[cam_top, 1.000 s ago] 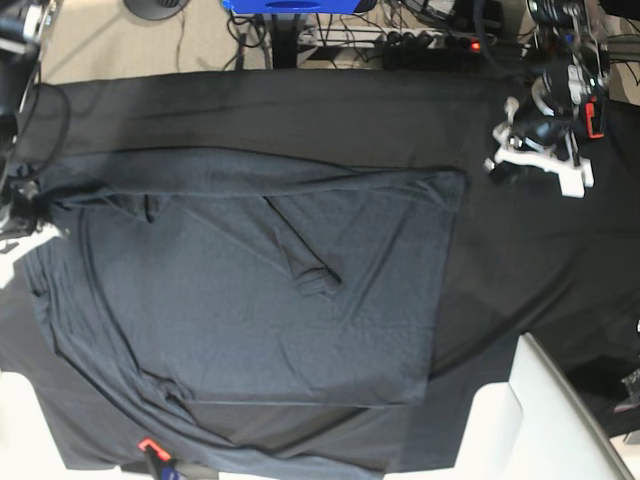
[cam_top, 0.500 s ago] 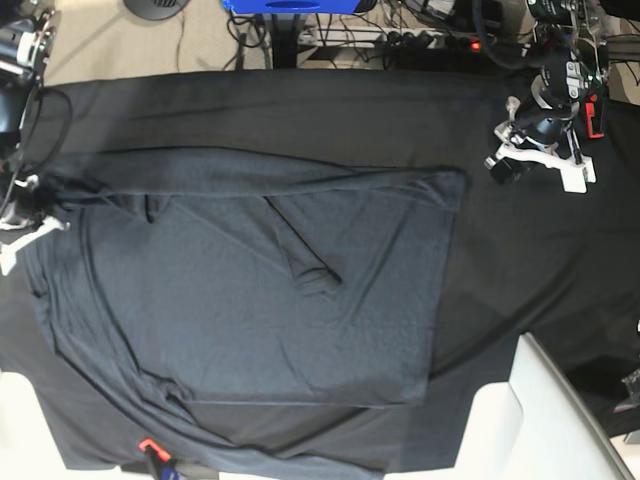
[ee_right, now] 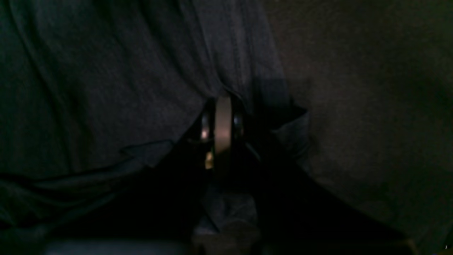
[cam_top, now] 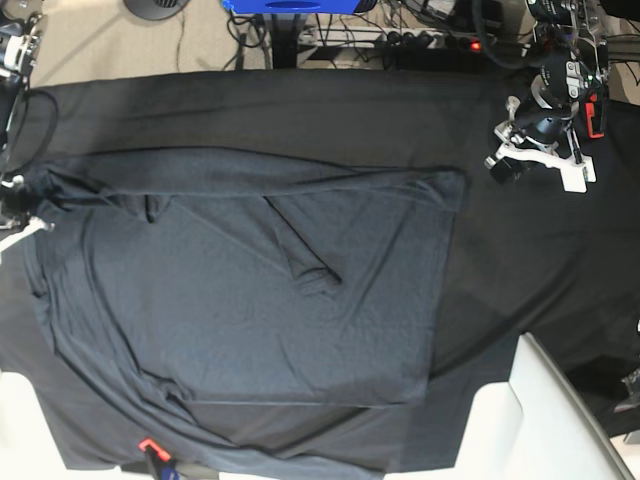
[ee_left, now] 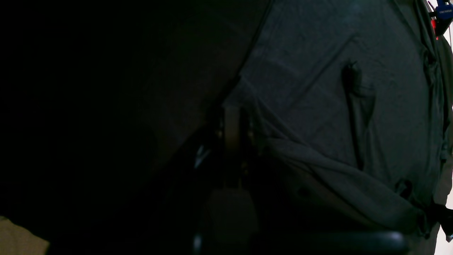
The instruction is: Fold the T-shirt properly
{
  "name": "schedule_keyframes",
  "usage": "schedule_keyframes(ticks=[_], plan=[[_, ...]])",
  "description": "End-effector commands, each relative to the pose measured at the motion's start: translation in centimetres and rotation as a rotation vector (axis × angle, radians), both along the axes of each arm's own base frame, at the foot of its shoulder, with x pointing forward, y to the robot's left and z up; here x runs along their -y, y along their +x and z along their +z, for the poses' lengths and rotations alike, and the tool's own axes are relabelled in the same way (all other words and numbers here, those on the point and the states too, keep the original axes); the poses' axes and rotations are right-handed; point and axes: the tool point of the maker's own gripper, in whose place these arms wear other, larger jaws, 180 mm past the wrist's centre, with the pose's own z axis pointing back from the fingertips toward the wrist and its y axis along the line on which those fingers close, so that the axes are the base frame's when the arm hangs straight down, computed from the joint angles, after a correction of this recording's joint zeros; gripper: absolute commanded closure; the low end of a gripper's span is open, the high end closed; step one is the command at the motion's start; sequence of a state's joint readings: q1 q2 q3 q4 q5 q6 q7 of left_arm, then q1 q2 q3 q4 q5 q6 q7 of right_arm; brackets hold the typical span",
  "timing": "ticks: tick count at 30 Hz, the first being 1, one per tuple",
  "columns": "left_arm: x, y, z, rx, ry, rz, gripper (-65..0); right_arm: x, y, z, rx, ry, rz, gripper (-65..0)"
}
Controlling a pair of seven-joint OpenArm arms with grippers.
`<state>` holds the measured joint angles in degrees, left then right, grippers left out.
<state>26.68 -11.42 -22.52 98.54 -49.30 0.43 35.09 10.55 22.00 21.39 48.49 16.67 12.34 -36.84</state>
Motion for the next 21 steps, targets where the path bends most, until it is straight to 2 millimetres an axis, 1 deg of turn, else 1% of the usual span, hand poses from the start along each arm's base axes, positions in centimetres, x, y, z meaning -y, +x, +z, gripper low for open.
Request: schedule_keyframes(ticks=[1, 4, 6, 7, 10, 13, 18, 21], plan=[[-0.3, 0.6, 0.9, 0.038, 0.013, -0.002, 0.0, 2.3, 1.2, 1.9, 0.046, -0.049, -0.034, -0.2], [-0.4, 0.5, 0.8, 0.033, 0.012, -0.001, 0.0, 3.0, 1.0, 2.1, 0.044, -0.068, -0.068, -0.2], [-0.6, 0.2, 0.2, 0.019, 0.009, 0.007, 0.0, 3.3, 1.4, 2.4, 0.07, -0.081, -0.072, -0.2], [-0.6, 0.1, -0.1, 0.011, 0.007, 0.011, 0.0, 3.4, 1.2, 2.2, 0.069, -0.082, -0.075, -0.2], [-0.8, -0.3, -0.7, -0.006, 0.003, 0.018, 0.0, 4.6, 0.5, 1.8, 0.055, -0.091, -0.098, -0.2], [-0.8, -0.4, -0.8, -0.011, 0.002, 0.019, 0.0, 5.1, 0.5, 1.2, 0.066, -0.089, -0.12, -0.2], [-0.8, -0.4, -0.8, -0.01, 0.002, 0.019, 0.0, 6.6, 0.4, 2.0, 0.137, -0.085, -0.204, -0.2], [-0.8, -0.4, -0.8, -0.01, 0.002, 0.019, 0.0, 6.8, 0.4, 2.1, 0.147, -0.081, -0.219, -0.2]])
